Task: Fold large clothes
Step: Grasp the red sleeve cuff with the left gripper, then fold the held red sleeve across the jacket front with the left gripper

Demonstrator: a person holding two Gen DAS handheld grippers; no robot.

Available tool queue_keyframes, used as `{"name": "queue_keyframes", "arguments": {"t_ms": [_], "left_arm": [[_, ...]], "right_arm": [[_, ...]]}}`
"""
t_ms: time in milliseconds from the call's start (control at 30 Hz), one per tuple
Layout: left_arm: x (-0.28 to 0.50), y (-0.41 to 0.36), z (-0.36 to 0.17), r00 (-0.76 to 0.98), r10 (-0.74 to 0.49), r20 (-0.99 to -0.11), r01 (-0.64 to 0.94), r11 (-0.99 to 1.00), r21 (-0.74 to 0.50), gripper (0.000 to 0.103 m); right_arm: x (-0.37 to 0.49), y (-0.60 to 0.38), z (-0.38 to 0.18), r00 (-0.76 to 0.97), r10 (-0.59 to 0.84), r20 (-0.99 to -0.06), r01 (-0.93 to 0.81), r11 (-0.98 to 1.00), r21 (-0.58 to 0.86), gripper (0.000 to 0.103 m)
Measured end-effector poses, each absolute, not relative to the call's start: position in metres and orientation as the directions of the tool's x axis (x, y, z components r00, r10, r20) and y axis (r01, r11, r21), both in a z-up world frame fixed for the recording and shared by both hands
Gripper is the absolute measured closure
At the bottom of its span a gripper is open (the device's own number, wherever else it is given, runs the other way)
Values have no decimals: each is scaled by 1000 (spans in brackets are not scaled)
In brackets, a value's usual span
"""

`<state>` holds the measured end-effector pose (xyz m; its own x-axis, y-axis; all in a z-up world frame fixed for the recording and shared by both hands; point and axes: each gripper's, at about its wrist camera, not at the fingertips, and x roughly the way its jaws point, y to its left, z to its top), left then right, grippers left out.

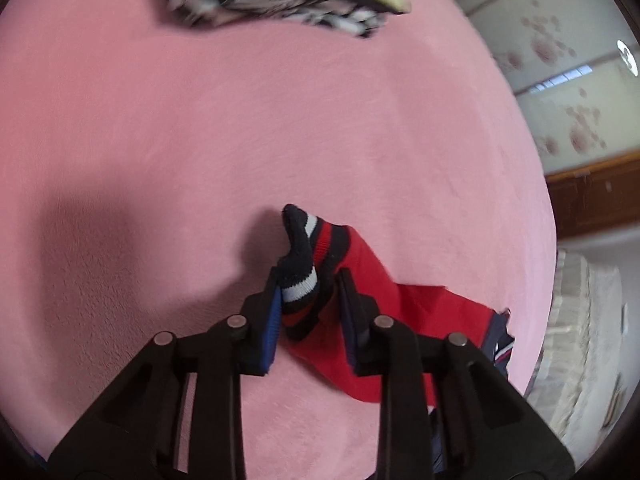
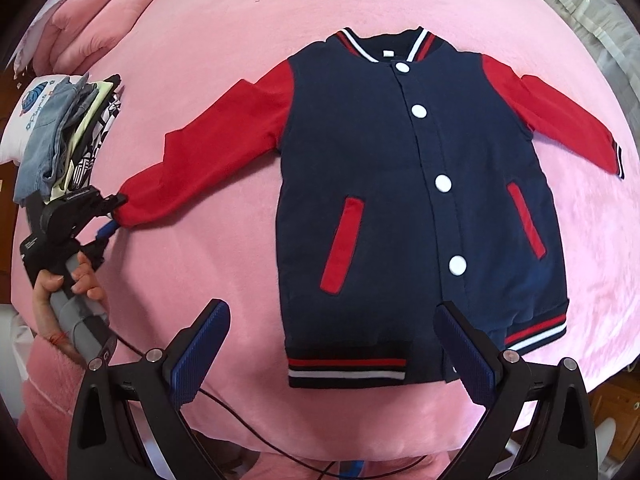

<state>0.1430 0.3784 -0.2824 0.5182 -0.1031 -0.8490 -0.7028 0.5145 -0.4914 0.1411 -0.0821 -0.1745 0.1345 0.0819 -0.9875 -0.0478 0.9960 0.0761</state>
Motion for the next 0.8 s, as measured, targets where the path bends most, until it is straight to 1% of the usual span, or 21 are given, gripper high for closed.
{"name": "queue_keyframes", "arguments": {"t_ms": [133,300,400,567,633,800], "left_arm": [[145,359,-243,593,-80,-802,-608,608,-510,82],[151,309,-175,683,-87,-725,-467,711,-526,82],[165,262,-137,717,-128,-685,-380,752,-538,82],[194,180,-106,743,-224,-631,-261,771,-581,82],[208,145,-99,735,-245,-632,-232,785,-575,82],[239,55,-98,685,-291,-667,-177,822,-541,82]], "right_arm": [[154,-95,-170,153,91,-984,-54,995,83,0],[167,-122,-160,186,104,-977,-54,994,96,0],[174,-149,-154,196,112,-974,-44,993,105,0],[183,-202,-149,215,95,-972,-6,995,96,0],[185,-223,-150,211,88,-973,13,996,93,0],[191,-273,-152,208,70,-976,62,995,84,0]]}}
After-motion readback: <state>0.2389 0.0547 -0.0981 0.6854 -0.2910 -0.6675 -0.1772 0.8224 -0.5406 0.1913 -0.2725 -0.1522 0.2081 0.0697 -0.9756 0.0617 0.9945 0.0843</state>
